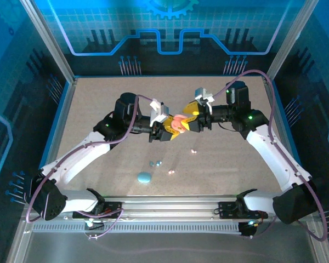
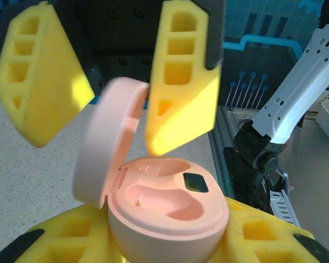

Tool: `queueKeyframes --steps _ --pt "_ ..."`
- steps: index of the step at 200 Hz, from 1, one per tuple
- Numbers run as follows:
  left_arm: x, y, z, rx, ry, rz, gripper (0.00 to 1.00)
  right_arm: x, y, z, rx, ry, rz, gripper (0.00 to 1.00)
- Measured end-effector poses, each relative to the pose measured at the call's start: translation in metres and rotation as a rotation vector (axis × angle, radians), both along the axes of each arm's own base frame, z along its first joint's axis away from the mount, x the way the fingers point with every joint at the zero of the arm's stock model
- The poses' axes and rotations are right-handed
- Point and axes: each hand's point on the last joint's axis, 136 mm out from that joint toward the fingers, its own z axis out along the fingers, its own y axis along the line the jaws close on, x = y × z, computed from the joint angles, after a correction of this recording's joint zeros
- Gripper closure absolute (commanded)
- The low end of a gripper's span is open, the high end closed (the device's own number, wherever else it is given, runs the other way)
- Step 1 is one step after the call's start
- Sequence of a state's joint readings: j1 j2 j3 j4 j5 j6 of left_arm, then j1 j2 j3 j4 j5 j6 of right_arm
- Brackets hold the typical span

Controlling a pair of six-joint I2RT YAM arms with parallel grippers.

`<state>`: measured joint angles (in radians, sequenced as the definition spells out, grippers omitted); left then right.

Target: Insert wireless bluetooth earbuds into charging case

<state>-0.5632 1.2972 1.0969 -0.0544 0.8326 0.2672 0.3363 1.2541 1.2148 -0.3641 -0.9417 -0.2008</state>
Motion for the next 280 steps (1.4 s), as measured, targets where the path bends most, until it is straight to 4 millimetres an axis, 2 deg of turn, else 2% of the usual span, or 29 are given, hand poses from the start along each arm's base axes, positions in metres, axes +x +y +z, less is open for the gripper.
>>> queueKeyframes --steps 34,47,95,121,166,214,280 --pt "-0.001 0.000 0.000 -0.002 0.005 -0.002 0.73 0.004 0.000 -0.001 -0.007 -0.015 -0.019 0.55" --pt "0.000 0.000 0.001 -0.005 0.001 -0.002 0.72 0.004 0.000 0.000 -0.006 -0.021 -0.018 0.62" --pt "0.003 -0.002 0.004 -0.022 0.000 0.004 0.61 -0.002 0.002 0.005 -0.001 -0.049 -0.005 0.81" --pt "0.004 -0.003 0.005 -0.036 0.010 0.009 0.48 -0.003 0.003 0.005 -0.006 -0.063 -0.007 0.82" --pt "0.009 -0.006 0.001 -0.046 0.042 0.015 0.44 0.002 0.005 0.002 -0.032 -0.081 -0.041 0.81" --pt "0.010 -0.007 0.003 -0.055 0.036 0.016 0.46 0.003 0.005 0.002 -0.042 -0.098 -0.056 0.80" --pt "0.009 -0.008 0.003 -0.056 0.032 0.013 0.60 0.003 0.006 0.002 -0.044 -0.099 -0.056 0.80"
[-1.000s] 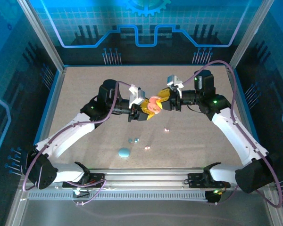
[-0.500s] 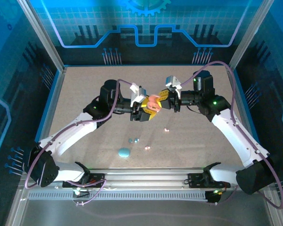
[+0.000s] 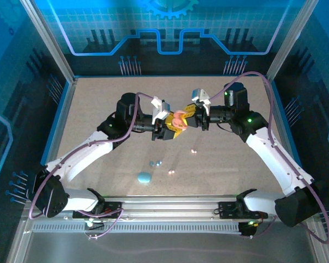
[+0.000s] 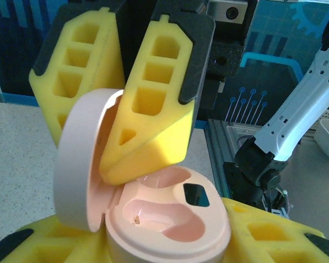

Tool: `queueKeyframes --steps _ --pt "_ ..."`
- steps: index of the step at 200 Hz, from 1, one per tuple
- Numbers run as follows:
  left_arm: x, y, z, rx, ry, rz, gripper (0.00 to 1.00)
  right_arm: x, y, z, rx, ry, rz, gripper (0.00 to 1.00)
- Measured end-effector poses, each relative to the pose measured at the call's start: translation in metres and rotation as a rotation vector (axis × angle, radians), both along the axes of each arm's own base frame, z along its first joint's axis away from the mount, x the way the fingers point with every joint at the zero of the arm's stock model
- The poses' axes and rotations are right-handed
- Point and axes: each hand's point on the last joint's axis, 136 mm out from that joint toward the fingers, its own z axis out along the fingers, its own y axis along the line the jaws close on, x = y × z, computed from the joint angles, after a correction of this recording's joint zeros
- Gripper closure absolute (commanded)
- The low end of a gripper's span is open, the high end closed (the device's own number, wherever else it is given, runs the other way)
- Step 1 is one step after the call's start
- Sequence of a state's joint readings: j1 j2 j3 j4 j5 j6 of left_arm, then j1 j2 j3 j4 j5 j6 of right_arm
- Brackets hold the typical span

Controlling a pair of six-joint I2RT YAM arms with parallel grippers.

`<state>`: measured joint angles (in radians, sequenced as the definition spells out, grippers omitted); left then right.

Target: Insert wireless bluetooth earbuds into charging case

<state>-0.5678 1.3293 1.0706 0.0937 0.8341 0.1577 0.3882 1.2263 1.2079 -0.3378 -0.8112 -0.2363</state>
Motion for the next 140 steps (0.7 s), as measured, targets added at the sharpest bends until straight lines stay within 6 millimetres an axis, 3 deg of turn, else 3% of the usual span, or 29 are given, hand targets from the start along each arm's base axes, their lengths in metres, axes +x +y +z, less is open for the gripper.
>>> queueKeyframes --steps 46,91,111,140 --pt "0.001 0.000 -0.001 0.004 -0.004 0.006 0.67 -0.001 -0.001 0.001 0.000 -0.003 -0.001 0.70" --pt "0.004 0.001 -0.012 0.018 0.005 0.026 0.65 0.001 -0.007 0.012 0.019 0.000 -0.060 0.50" --pt "0.006 0.002 -0.023 0.031 0.016 0.044 0.65 0.010 -0.022 0.022 0.049 0.042 -0.160 0.46" --pt "0.009 0.003 -0.030 0.025 0.012 0.063 0.66 0.036 -0.060 0.031 0.091 0.129 -0.376 0.46"
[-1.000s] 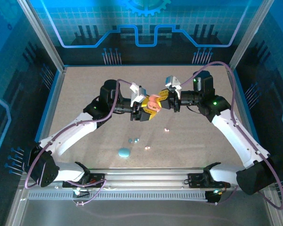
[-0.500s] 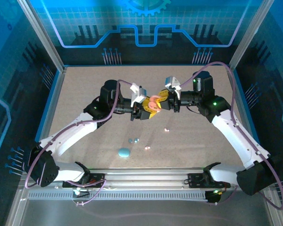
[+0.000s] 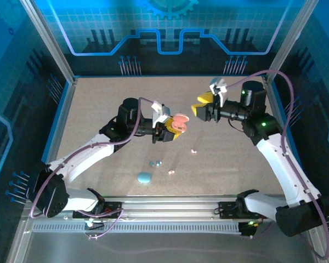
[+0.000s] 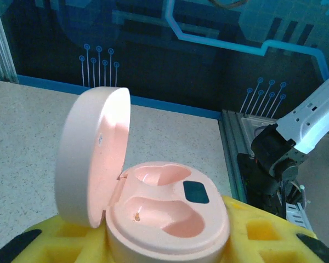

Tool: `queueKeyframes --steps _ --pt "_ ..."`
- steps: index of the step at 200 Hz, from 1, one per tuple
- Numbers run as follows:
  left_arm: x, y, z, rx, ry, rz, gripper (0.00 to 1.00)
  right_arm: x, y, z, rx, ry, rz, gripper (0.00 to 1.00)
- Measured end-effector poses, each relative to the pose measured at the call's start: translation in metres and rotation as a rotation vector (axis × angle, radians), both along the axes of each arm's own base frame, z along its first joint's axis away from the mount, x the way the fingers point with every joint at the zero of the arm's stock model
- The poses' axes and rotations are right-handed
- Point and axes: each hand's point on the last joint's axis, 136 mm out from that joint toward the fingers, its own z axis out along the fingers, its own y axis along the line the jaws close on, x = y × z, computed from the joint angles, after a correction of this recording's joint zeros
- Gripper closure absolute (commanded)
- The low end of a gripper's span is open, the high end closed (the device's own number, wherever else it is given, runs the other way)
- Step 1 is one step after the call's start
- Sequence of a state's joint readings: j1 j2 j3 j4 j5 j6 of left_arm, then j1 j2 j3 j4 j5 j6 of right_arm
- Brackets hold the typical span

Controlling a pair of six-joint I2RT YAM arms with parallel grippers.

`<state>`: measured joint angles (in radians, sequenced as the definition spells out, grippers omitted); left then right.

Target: Insert wireless bluetooth earbuds into charging case

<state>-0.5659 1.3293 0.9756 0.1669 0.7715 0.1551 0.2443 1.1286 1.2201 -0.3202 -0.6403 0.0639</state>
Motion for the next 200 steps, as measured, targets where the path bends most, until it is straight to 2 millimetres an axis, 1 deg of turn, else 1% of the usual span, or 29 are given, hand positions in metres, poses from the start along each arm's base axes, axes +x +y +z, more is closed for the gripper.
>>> queueKeyframes --steps 11,22,37,52,63,75,88,102,112,134,147,165,200 --pt "0.002 0.000 0.000 -0.009 -0.006 0.010 0.66 0.008 -0.013 -0.002 0.015 0.040 -0.065 0.46" --pt "0.005 0.001 -0.001 -0.020 -0.006 0.024 0.66 0.016 -0.026 -0.008 0.031 0.103 -0.138 0.47" --pt "0.009 0.004 -0.002 -0.032 -0.006 0.044 0.67 0.029 -0.045 -0.026 0.042 0.224 -0.245 0.50" --pt "0.014 0.007 -0.004 -0.045 -0.007 0.072 0.67 0.043 -0.061 -0.055 0.043 0.370 -0.336 0.56" --pt "0.018 0.009 -0.005 -0.053 -0.009 0.090 0.67 0.051 -0.069 -0.085 0.037 0.504 -0.388 0.59" --pt "0.021 0.012 -0.006 -0.056 -0.009 0.112 0.67 0.058 -0.073 -0.118 0.020 0.632 -0.418 0.61" --pt "0.023 0.014 -0.006 -0.062 -0.012 0.131 0.67 0.058 -0.072 -0.160 -0.014 0.770 -0.433 0.62" --pt "0.025 0.017 -0.002 -0.072 -0.025 0.151 0.67 0.050 -0.066 -0.201 -0.074 0.902 -0.435 0.63" --pt "0.025 0.018 0.003 -0.081 -0.037 0.160 0.67 0.043 -0.058 -0.224 -0.132 0.969 -0.423 0.64" --pt "0.025 0.021 0.013 -0.100 -0.067 0.174 0.67 0.027 -0.036 -0.266 -0.298 1.059 -0.377 0.64" --pt "0.023 0.022 0.019 -0.111 -0.083 0.177 0.67 0.021 -0.026 -0.285 -0.403 1.083 -0.354 0.64" --pt "0.021 0.024 0.022 -0.119 -0.096 0.183 0.67 0.016 -0.017 -0.303 -0.524 1.086 -0.336 0.64" --pt "0.019 0.028 0.027 -0.127 -0.112 0.197 0.67 0.012 -0.012 -0.319 -0.664 1.074 -0.324 0.65"
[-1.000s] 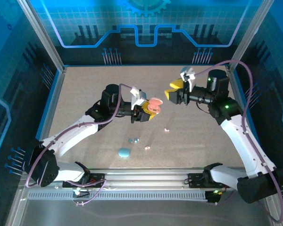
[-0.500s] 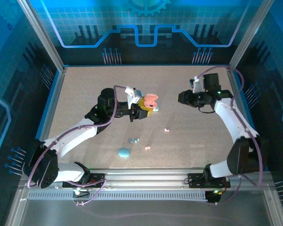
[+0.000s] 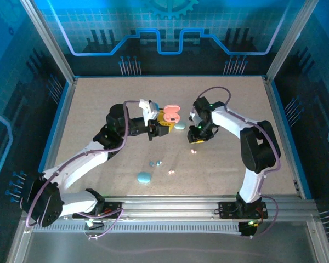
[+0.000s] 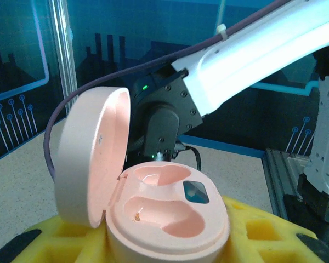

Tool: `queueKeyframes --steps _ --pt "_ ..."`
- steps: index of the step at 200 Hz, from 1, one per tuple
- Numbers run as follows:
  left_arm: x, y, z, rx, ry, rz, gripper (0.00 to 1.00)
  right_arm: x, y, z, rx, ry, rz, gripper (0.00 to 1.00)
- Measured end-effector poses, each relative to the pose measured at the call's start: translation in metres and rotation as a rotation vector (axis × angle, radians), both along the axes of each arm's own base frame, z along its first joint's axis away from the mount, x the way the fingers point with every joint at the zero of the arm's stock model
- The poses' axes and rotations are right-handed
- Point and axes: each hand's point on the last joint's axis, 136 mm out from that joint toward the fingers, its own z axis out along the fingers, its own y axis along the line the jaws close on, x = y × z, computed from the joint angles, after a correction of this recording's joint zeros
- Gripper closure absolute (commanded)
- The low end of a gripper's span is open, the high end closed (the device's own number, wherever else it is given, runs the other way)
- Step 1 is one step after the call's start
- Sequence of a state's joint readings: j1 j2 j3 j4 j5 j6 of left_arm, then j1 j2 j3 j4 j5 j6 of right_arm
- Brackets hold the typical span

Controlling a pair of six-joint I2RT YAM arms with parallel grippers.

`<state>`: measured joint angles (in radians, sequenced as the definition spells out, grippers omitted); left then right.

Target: Insert wireless bluetooth earbuds into charging case

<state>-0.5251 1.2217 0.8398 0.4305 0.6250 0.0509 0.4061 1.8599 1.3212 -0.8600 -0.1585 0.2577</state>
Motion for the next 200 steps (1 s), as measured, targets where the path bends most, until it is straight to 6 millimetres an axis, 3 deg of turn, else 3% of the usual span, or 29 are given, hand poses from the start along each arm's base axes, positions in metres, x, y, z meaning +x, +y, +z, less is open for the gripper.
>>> queueKeyframes --steps 100,200 --pt "-0.002 0.002 0.004 -0.004 -0.007 0.005 0.67 -0.016 0.006 -0.031 -0.105 0.095 0.099 0.67" --pt "-0.002 0.002 0.002 -0.003 -0.005 0.005 0.67 -0.020 0.004 -0.036 -0.130 0.122 0.111 0.73"
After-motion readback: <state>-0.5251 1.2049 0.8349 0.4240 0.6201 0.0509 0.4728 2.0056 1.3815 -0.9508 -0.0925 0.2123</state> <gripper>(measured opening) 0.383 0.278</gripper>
